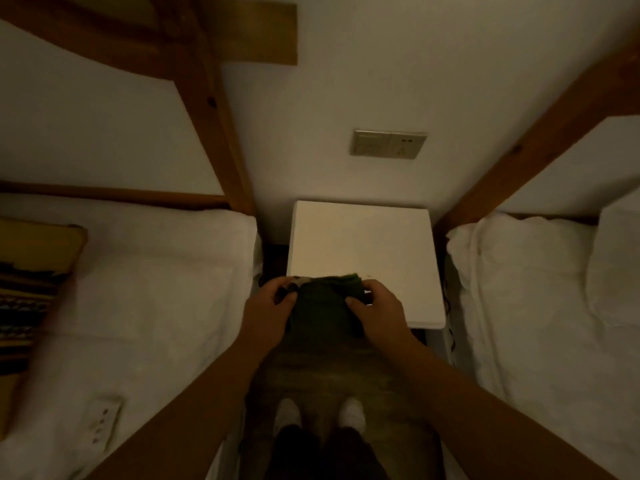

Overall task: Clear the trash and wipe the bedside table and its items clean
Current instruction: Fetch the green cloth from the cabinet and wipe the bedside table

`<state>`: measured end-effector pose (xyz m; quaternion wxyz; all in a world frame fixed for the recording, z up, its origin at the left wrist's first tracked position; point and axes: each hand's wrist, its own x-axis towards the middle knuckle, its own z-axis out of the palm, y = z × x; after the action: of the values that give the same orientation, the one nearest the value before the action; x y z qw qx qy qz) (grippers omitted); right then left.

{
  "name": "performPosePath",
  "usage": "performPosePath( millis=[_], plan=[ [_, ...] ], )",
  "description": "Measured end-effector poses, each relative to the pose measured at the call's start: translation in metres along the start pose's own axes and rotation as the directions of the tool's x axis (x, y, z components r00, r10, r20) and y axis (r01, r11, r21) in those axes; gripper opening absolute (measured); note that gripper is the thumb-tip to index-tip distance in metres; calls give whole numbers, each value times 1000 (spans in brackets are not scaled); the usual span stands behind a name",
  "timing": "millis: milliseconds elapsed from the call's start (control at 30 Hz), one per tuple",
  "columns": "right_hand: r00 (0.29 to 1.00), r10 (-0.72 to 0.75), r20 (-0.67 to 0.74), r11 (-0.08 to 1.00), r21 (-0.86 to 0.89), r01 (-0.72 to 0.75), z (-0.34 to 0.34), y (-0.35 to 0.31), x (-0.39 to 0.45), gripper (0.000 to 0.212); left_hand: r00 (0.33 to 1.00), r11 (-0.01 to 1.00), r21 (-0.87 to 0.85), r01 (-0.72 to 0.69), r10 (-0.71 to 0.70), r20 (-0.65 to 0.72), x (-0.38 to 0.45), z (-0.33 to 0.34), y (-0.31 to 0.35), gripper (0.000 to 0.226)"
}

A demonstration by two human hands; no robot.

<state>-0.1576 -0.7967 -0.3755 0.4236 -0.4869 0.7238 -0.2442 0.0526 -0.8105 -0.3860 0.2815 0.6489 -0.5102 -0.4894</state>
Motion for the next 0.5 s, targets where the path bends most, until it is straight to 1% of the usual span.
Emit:
performPosePath(
  millis=[67,167,267,400,433,500],
  plan=[
    [1000,16,2,1000,12,-16,13,14,49,24,1000,1000,0,-24,24,2,49,13,-16,25],
    [999,54,-7,996,66,-53,38,42,123,25,1000,1000,-14,-18,18,-23,122,34,-50,26],
    [999,36,-23,998,58,-35,64,70,189,23,999,999,-17,-34,34,-38,187,57,-84,28],
    [998,-13,-56,999,32,14,89,100,258,30,991,994,80,-73,82,-108,254,85,-119,31],
    [997,-38,-64,999,10,39,91,104,267,31,988,989,112,-101,113,-105,262,88,-124,31],
    [993,-97,-62,993,-71,93,99,117,285,31,974,954,234,-189,213,-80,276,95,-139,29]
  ],
)
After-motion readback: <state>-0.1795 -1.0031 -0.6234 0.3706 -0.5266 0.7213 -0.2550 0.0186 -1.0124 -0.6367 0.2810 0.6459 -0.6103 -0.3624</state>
